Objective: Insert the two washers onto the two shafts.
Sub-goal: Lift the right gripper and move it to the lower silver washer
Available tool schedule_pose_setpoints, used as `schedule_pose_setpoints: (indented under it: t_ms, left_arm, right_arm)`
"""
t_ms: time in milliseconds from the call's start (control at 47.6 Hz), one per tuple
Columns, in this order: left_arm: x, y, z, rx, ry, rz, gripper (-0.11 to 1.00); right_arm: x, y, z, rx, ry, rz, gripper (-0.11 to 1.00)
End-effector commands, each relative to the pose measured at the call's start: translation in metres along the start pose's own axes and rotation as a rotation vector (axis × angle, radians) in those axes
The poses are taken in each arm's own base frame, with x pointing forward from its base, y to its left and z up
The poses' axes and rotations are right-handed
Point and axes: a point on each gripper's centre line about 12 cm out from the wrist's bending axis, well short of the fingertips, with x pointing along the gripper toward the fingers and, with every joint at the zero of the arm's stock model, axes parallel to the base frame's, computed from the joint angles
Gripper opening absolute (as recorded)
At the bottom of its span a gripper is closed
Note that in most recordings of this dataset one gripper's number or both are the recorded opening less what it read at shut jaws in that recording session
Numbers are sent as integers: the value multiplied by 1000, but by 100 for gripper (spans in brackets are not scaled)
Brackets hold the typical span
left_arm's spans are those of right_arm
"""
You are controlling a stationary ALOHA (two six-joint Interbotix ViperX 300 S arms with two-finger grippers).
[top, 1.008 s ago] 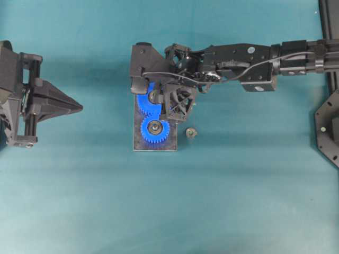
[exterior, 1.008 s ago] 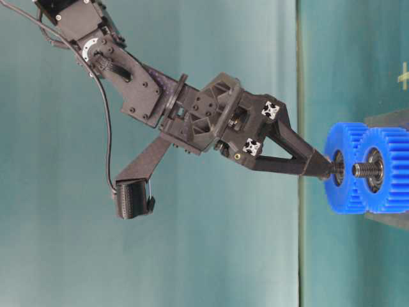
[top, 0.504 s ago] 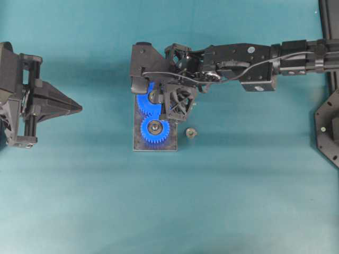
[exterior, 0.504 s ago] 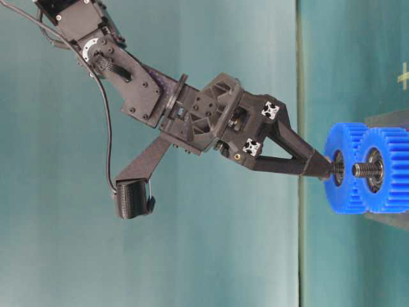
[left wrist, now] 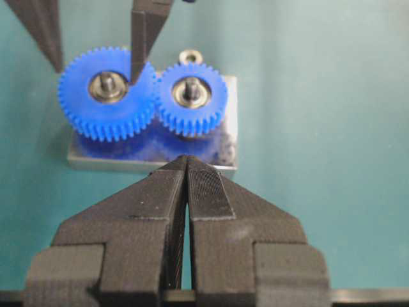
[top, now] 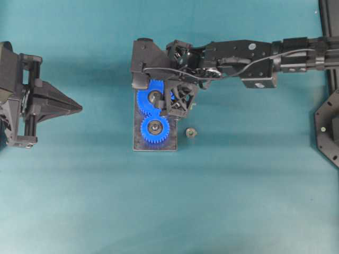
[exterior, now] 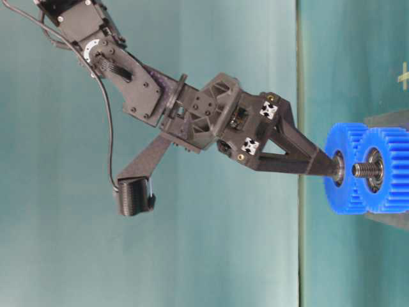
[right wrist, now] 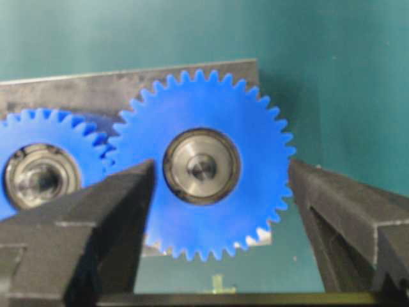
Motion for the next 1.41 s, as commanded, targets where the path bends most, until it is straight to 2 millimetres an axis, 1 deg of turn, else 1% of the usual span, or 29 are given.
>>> schedule_pose_setpoints:
  t_ms: [0,105,252,315,378,483,567,735,840,945,1050,1175,1238,1385]
  left_arm:
    - [-1,0,7,1,-29,0,0]
    - [-1,0,8,1,-32,-1,0]
    - [-1,0,8,4,-31,0,0]
    - [0,0,7,6,-28,-1,0]
    - [0,0,7,5,-28,0,0]
    - [0,0,7,7,-26,0,0]
    - [0,0,7,7,-28,0,0]
    - [-1,0,9,7,-34,0,0]
    - [-1,0,9,7,-35,0,0]
    - [-1,0,9,7,-35,0,0]
    - [-1,0,9,7,-35,0,0]
    - [-2,0,14,7,-48,-1,0]
    - [-1,0,15,7,-48,0,0]
    - [-1,0,15,7,-46,0,0]
  right_arm:
    - [-31,2,8,-5,-45,2,86]
    - [-45,6,-10,-10,12,11,85]
    - [-62,20,-32,-24,28,33,84]
    - [-64,29,-40,-37,25,46,84]
    - [-62,37,-50,-50,26,58,83]
    - [-51,49,-65,-80,44,73,81]
    - [-40,56,-71,-92,42,80,81]
    - [-15,64,-85,-82,62,84,80]
    - [-4,68,-89,-80,49,87,80]
    - [3,70,-90,-75,32,86,80]
    - [12,69,-96,-76,39,83,80]
    - [22,68,-107,-74,55,79,80]
    - [24,66,-110,-69,60,75,80]
    - [26,61,-109,-60,40,67,79]
